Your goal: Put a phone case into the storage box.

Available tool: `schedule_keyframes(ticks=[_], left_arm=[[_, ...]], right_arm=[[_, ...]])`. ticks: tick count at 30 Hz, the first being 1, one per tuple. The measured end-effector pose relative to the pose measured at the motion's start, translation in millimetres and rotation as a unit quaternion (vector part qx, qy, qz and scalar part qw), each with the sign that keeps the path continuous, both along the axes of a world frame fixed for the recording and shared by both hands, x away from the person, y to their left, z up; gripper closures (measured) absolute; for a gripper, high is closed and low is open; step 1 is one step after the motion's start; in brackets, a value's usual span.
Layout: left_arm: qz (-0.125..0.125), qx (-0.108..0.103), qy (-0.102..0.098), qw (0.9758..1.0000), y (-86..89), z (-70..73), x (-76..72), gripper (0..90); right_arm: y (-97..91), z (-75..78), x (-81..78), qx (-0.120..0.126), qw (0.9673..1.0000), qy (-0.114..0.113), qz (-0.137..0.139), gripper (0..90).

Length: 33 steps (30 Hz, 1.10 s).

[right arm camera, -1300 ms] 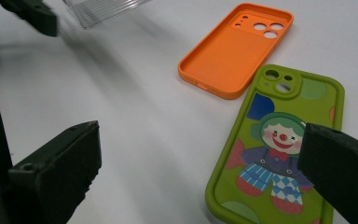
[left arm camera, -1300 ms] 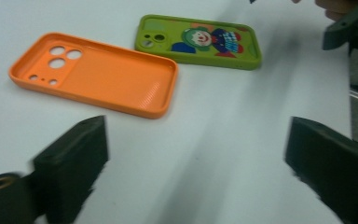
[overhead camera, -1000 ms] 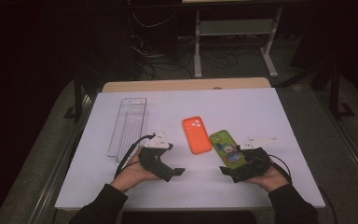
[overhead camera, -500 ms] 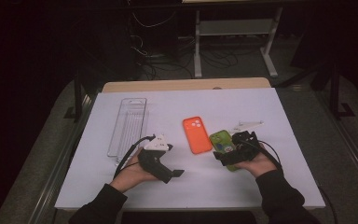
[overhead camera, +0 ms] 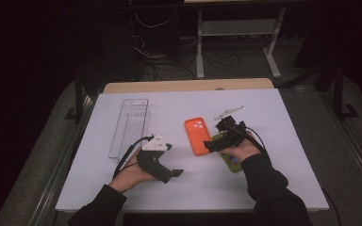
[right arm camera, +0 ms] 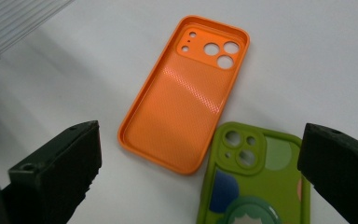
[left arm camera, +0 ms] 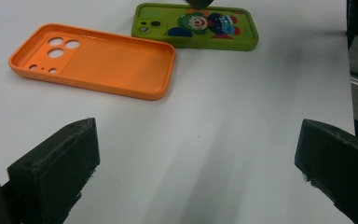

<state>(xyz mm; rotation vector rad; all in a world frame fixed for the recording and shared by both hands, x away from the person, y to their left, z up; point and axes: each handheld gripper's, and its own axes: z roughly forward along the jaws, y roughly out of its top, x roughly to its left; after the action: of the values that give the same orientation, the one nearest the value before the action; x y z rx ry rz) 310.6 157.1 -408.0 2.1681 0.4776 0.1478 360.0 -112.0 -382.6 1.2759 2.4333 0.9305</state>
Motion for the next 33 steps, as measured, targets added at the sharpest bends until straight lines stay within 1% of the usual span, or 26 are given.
schedule_keyframes(ticks=[2, 3, 5, 7, 8, 10, 11, 12, 13, 17, 19, 22, 23, 24, 27, 28, 29, 33], left_arm=[[0.001, -0.001, 0.001, 1.0, 0.1, 0.3, -0.1, 0.0], [0.001, -0.001, 0.001, 1.0, 0.1, 0.2, -0.1, 0.0], [-0.002, 0.002, -0.002, 1.0, 0.0, 0.1, 0.2, 0.0], [-0.002, 0.002, -0.002, 1.0, 0.0, -0.1, 0.2, 0.0], [-0.002, 0.0, 0.0, 1.0, -0.2, -0.1, -0.1, 0.0], [-0.005, 0.003, -0.003, 1.0, 0.1, 0.2, 0.2, 0.0], [-0.003, 0.0, -0.001, 1.0, -0.5, 0.0, -0.2, 0.0], [-0.005, 0.004, -0.003, 1.0, -0.3, 0.1, 0.1, 0.0], [-0.006, 0.004, -0.003, 1.0, -0.4, 0.0, 0.1, 0.0], [-0.005, 0.001, -0.003, 1.0, -0.2, 0.2, 0.1, 0.0], [-0.003, -0.003, -0.001, 1.0, -0.5, 0.0, -0.4, 0.0], [-0.006, 0.001, 0.0, 1.0, -1.5, -0.5, -1.3, 0.0], [-0.008, 0.001, -0.003, 1.0, -2.1, -0.9, -1.1, 0.0], [-0.009, 0.003, -0.002, 1.0, -2.4, -0.9, -1.5, 0.0], [-0.004, 0.001, 0.004, 1.0, -3.7, -1.6, -3.1, 0.0], [-0.01, 0.004, -0.001, 0.9999, -3.3, -1.3, -2.2, 0.0], [-0.008, 0.004, 0.0, 1.0, -3.3, -1.4, -2.4, 0.0], [-0.009, 0.004, -0.001, 1.0, -2.7, -1.3, -1.9, 0.0]], right_arm=[[4.9, -1.1, 5.0, -0.007, 1.0, 0.001, -0.002, 0.0], [8.1, -1.5, 7.1, -0.008, 0.9999, 0.005, -0.006, 0.0], [13.0, -3.5, 12.7, -0.017, 0.9998, 0.003, -0.005, 0.0], [20.0, -5.2, 16.0, -0.016, 0.9996, 0.017, -0.015, 0.0], [21.9, -7.1, 18.7, -0.02, 0.9996, 0.016, -0.012, 0.0], [26.9, -10.7, 23.4, -0.023, 0.9994, 0.022, -0.016, 0.0], [29.4, -12.3, 25.6, -0.025, 0.9992, 0.024, -0.018, 0.0], [31.9, -14.0, 27.8, -0.025, 0.9992, 0.025, -0.018, 0.0], [34.6, -15.1, 29.6, -0.023, 0.999, 0.033, -0.019, 0.0], [43.6, -19.9, 37.5, -0.028, 0.9987, 0.032, -0.028, 0.0], [48.0, -21.6, 40.6, -0.024, 0.9984, 0.04, -0.033, 0.0], [53.2, -25.5, 45.1, -0.026, 0.9981, 0.04, -0.04, 0.0], [55.0, -27.5, 46.7, -0.027, 0.998, 0.039, -0.041, 0.0], [57.2, -29.1, 47.6, -0.028, 0.9977, 0.044, -0.043, 0.0], [61.8, -34.7, 50.7, -0.033, 0.9969, 0.055, -0.046, 0.0], [63.4, -37.2, 52.2, -0.036, 0.9967, 0.056, -0.048, 0.0], [64.3, -39.3, 53.4, -0.039, 0.9967, 0.055, -0.047, 0.0], [69.1, -46.1, 56.7, -0.049, 0.9953, 0.064, -0.053, 0.0]])
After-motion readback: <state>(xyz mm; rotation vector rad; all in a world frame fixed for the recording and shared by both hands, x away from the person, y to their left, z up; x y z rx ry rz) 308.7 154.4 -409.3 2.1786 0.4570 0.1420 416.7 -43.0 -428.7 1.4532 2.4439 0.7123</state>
